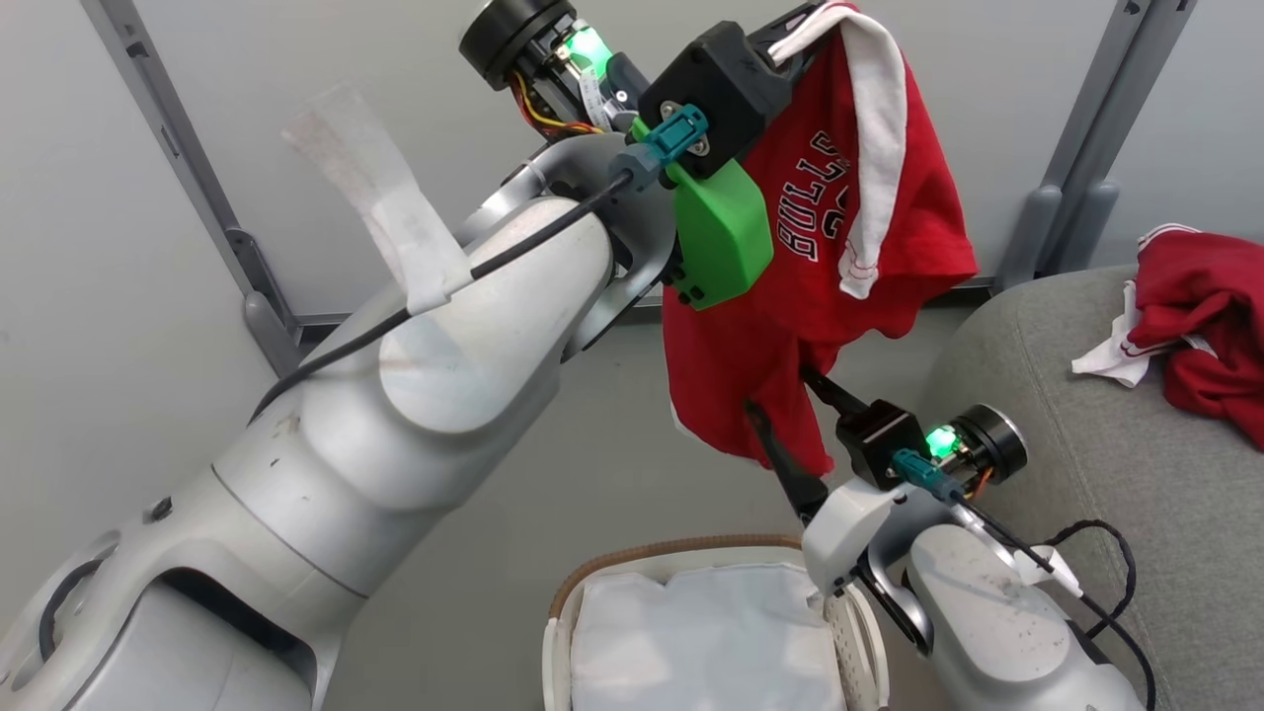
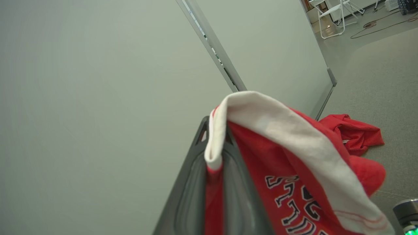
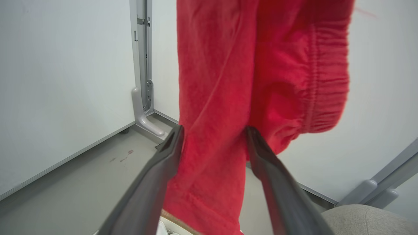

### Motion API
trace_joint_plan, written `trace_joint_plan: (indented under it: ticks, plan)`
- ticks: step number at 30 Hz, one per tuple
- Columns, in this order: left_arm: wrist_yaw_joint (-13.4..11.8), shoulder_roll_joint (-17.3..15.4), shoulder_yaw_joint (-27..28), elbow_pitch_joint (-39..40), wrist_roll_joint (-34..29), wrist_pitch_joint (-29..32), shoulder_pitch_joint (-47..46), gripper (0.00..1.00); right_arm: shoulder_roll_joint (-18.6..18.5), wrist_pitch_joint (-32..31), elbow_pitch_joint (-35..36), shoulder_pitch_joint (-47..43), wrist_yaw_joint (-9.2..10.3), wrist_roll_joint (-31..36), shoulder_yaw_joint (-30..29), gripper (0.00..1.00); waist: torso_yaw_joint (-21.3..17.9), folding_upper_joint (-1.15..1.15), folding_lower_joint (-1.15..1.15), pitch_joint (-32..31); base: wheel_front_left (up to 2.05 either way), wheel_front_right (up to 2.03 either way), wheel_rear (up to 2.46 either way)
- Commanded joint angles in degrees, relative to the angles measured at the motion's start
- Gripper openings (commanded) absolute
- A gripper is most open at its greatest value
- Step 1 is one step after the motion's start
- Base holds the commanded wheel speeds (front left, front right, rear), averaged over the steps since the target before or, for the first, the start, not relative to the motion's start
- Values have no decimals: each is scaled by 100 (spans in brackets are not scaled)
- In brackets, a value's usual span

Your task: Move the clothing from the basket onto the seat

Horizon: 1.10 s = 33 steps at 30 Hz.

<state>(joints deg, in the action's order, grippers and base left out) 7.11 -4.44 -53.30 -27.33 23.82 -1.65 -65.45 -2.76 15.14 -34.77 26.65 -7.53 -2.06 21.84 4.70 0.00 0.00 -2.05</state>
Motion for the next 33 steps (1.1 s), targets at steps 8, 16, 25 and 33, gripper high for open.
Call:
trace_joint_plan:
  ticks: [8,16,25,33]
  plan:
    - [-55,-122,16,-112,85,-66,140,0,-25,2,-90,79,8,-92,-147,0,-52,0,0,36,0,0,0]
    - [-111,-235,70,-422,248,-68,302,0,-26,2,100,-20,8,-329,-81,0,-203,0,0,81,0,0,0]
    - [-81,-336,191,-875,631,-314,820,100,-24,2,534,-71,8,-423,-374,0,-331,0,0,144,0,0,0]
    - [-119,-259,288,-1163,955,-858,1545,100,-23,2,951,-50,8,-319,-898,0,-366,0,0,199,0,0,0]
